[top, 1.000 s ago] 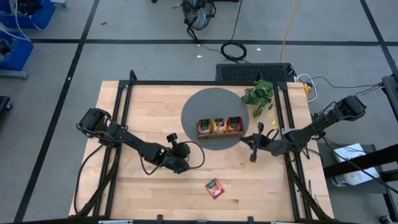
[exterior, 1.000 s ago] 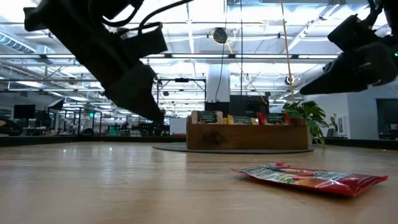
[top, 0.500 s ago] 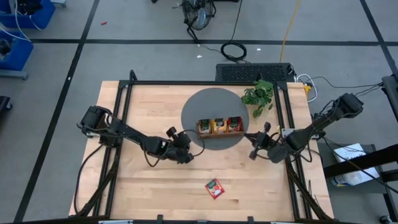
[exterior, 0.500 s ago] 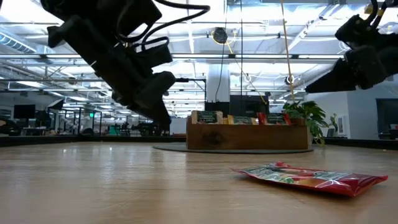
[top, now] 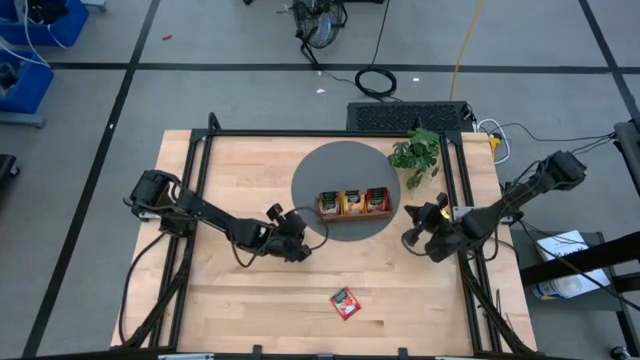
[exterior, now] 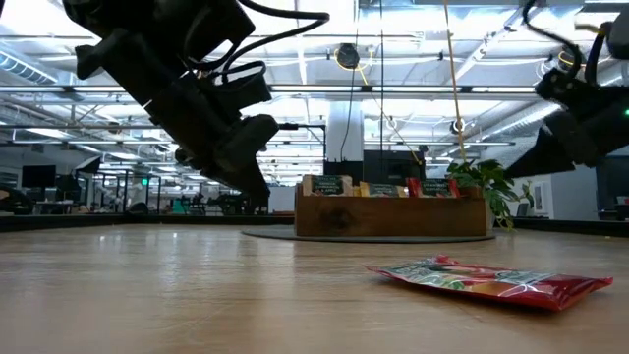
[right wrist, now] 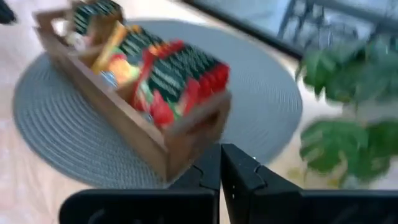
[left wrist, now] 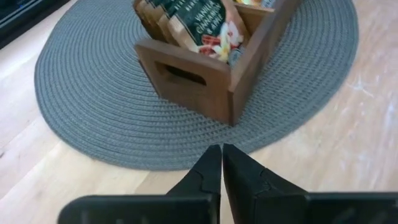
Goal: Pick & Place Tea
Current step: Adjust the wooden organizer on the table to align the position
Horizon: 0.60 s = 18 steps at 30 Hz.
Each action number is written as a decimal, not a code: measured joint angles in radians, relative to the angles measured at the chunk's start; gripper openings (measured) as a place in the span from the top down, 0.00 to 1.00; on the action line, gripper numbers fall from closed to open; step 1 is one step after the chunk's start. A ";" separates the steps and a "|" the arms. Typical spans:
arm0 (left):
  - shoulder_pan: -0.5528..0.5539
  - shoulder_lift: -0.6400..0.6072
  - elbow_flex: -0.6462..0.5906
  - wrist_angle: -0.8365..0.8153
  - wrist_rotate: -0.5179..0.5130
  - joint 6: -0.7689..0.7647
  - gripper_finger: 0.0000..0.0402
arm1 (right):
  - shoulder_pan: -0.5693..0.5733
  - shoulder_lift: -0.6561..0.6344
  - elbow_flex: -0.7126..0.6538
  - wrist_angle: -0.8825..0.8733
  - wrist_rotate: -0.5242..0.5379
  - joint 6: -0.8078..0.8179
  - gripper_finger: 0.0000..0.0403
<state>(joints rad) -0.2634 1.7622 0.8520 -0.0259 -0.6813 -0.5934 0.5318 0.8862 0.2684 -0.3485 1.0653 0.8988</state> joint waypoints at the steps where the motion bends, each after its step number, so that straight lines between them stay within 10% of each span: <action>1: 0.004 0.000 0.000 0.004 0.000 0.000 0.94 | -0.012 0.000 -0.001 -0.010 -0.025 0.020 1.00; 18: 0.057 0.012 0.000 -0.002 0.085 0.015 0.96 | -0.150 0.079 -0.093 0.302 -0.233 -0.123 1.00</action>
<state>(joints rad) -0.2067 1.7738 0.8524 -0.0282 -0.5966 -0.5788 0.3814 0.9656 0.1757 -0.0469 0.8318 0.7754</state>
